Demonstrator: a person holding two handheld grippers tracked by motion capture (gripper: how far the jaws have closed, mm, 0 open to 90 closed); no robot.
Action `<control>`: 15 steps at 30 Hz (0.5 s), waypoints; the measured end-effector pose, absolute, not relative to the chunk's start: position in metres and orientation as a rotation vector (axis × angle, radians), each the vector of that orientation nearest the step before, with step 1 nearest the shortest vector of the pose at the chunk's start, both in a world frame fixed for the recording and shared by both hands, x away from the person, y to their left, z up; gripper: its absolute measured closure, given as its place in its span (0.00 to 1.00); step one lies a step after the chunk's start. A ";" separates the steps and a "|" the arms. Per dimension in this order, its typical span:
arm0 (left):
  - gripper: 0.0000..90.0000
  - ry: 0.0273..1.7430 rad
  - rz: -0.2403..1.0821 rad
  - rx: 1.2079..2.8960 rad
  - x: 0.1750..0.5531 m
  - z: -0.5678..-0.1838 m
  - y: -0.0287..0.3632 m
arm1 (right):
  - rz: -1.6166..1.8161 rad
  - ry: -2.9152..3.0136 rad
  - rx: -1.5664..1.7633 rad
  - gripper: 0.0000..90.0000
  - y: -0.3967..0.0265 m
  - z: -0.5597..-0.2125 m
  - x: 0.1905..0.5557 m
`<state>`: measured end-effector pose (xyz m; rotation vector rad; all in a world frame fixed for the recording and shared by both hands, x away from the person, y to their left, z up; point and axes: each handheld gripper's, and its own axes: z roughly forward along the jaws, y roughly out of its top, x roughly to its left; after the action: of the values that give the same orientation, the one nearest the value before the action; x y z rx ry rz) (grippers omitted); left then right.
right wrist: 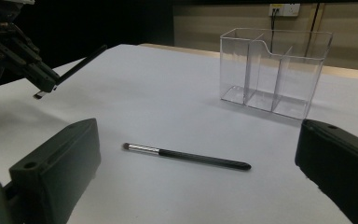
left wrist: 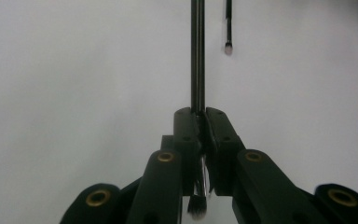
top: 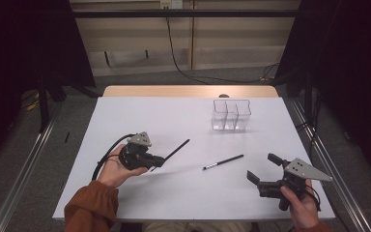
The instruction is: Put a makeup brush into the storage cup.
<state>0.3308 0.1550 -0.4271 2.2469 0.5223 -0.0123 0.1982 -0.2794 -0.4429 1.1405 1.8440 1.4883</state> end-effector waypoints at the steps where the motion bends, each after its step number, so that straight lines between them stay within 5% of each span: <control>1: 0.93 0.532 -0.001 2.230 0.330 -0.426 0.156 | 1.488 1.844 1.138 0.00 -0.279 -0.443 0.198; 15: 0.93 0.590 0.153 2.036 0.326 -0.416 0.172 | 1.491 1.834 1.144 0.00 -0.281 -0.443 0.197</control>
<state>0.3257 0.1721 -0.4164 2.0361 0.5900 0.1529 0.1973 -0.2815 -0.4431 1.1442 1.8335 1.4906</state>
